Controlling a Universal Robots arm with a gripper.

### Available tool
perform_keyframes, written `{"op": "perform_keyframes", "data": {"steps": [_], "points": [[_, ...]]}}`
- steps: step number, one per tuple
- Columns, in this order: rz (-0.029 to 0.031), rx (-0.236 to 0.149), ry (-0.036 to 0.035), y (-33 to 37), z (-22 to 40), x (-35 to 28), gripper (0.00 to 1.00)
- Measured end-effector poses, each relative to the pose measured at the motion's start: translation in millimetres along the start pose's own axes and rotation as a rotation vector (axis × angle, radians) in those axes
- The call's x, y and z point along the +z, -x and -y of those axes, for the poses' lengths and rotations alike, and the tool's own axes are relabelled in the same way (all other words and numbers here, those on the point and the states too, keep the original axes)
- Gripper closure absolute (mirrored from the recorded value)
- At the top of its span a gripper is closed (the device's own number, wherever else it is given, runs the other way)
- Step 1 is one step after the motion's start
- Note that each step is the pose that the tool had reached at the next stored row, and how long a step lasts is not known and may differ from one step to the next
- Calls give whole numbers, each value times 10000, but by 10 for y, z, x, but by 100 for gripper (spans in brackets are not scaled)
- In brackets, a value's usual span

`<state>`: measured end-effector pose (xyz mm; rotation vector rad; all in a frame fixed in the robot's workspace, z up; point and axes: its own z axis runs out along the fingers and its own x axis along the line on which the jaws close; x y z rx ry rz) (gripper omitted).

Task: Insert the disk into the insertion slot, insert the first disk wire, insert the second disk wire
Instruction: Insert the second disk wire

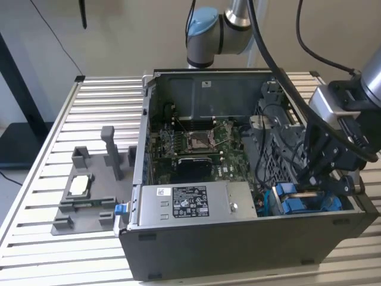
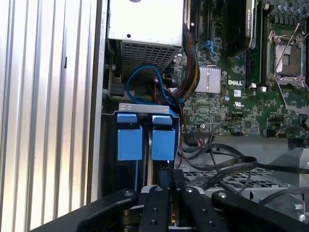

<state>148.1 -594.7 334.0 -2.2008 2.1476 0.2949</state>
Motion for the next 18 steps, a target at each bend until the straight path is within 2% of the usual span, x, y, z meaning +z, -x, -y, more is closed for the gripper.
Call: {"op": "perform_keyframes", "data": {"steps": [4,8,9,13,15,18], "points": [[11,1,15,-22,6,42,85],[41,-4,14,-44,7,38,84],[67,-6,14,-54,6,42,77],[189,-10,46,-73,4,34,77],[248,-14,52,-70,2,9,77],[287,-20,54,-59,-4,-51,77]]}}
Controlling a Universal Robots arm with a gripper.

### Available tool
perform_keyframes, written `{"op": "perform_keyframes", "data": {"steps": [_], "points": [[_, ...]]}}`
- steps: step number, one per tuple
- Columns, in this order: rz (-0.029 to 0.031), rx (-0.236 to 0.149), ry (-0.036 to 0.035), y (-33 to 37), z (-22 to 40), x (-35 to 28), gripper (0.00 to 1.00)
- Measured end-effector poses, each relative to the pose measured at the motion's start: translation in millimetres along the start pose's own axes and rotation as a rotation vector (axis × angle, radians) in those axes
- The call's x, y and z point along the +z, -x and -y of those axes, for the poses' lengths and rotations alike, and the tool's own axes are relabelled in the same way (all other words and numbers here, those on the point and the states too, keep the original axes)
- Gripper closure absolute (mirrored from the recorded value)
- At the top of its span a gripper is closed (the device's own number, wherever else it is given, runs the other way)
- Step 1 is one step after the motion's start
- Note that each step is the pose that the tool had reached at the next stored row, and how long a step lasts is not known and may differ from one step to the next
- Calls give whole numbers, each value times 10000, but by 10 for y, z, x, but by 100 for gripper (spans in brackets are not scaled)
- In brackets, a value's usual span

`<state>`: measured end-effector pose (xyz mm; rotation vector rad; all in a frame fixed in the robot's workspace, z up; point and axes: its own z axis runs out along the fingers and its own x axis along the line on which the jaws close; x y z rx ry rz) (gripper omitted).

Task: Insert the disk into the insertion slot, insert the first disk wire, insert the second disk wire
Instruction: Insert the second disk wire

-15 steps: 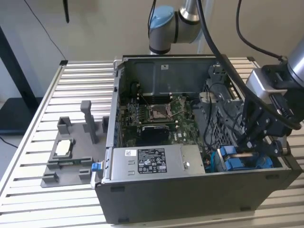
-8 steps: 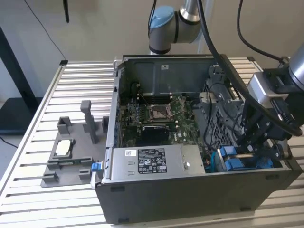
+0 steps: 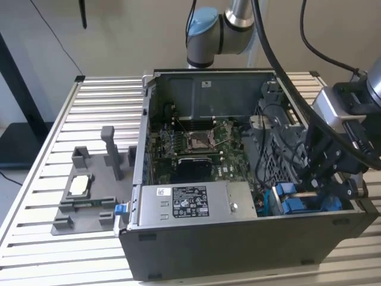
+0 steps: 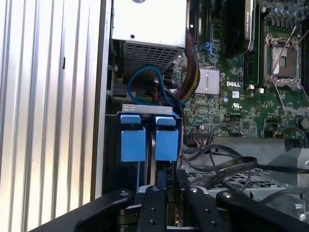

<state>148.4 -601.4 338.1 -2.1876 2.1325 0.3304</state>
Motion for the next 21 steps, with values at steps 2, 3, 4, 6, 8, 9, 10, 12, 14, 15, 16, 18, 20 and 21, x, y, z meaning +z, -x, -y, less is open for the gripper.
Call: {"op": "perform_keyframes", "data": {"steps": [2,3,4,6,8,9,10,12,14,15,16,18,20,21], "points": [[21,-2,0,10,-5,-51,77],[33,-3,-1,14,-7,-70,77],[40,-4,-1,15,-8,-77,77],[50,-5,-1,18,-9,-88,77],[62,-6,-1,21,-11,-104,77],[66,-7,-1,21,-11,-103,77],[69,-7,-1,21,-10,-101,77],[77,-8,-1,15,-3,-75,77],[93,-10,-1,8,15,-46,77],[109,-11,-2,6,24,-37,77],[127,-13,-2,4,32,-33,77],[186,-19,-3,3,45,-25,77],[206,-18,4,-1,52,-12,77],[204,-11,24,-4,54,-10,77]]}}
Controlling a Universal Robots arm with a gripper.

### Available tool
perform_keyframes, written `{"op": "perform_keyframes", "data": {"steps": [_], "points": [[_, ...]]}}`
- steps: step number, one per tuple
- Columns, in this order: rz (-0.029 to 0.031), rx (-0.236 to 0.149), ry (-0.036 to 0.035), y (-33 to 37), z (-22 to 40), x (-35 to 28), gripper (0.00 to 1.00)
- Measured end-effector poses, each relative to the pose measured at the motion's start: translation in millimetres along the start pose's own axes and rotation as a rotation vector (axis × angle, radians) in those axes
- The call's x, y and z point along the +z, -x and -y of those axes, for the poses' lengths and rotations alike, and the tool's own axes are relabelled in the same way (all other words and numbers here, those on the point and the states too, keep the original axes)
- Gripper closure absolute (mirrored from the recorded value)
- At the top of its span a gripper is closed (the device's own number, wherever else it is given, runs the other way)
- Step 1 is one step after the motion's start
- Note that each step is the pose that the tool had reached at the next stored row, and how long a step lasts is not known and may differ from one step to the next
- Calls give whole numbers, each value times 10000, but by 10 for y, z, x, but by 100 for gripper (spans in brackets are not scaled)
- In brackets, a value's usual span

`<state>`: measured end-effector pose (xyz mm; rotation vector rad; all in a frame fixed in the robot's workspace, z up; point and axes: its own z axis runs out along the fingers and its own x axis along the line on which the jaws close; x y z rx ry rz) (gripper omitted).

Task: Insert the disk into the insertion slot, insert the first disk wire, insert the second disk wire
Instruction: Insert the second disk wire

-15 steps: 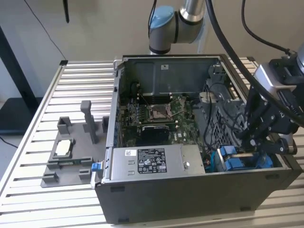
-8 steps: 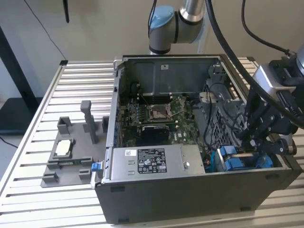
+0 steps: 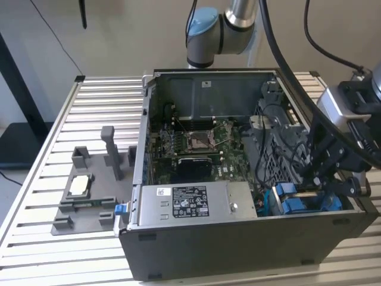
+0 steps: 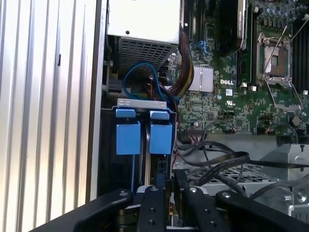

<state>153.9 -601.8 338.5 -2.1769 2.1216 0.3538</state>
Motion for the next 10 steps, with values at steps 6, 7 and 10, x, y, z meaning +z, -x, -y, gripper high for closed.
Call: {"op": "perform_keyframes", "data": {"steps": [6,7,10], "points": [[17,121,56,-13,5,1,77],[19,142,51,-14,6,1,77],[29,217,34,-14,6,1,80]]}}
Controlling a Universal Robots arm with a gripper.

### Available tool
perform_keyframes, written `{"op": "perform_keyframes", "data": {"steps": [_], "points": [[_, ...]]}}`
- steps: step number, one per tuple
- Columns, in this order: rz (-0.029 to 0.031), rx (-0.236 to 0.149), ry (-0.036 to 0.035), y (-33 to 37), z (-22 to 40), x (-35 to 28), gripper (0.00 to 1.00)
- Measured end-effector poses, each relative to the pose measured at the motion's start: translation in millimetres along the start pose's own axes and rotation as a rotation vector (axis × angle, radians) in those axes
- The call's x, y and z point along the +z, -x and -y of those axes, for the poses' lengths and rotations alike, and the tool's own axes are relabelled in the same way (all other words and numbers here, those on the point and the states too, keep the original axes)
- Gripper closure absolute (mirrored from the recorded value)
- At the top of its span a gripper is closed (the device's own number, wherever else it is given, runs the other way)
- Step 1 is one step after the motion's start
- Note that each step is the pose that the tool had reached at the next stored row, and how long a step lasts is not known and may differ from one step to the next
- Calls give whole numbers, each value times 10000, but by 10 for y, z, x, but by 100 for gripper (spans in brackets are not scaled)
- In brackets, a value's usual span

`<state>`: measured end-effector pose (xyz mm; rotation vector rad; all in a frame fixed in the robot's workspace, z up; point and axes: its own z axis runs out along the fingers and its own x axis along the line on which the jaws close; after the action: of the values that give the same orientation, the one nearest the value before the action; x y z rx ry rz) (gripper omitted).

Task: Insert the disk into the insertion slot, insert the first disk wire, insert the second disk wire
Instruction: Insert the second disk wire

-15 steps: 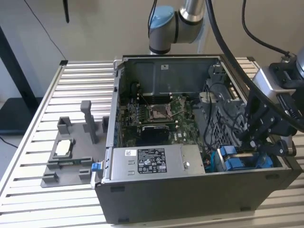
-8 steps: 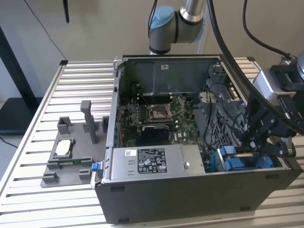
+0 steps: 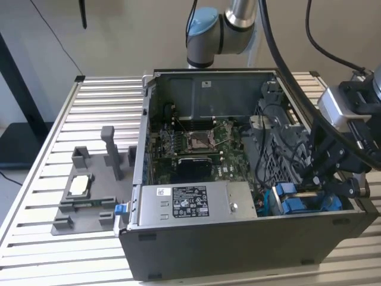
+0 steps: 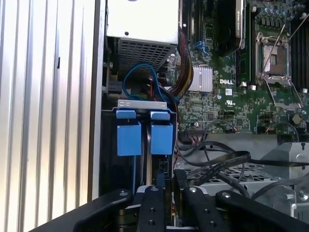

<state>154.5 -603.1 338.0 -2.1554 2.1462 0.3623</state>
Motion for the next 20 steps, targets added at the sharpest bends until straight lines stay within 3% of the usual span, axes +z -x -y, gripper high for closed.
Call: {"op": "perform_keyframes", "data": {"steps": [1,8,20], "points": [[6,39,-9,0,0,0,84],[35,300,-65,0,-1,0,84],[38,324,-69,-22,-1,-6,84]]}}
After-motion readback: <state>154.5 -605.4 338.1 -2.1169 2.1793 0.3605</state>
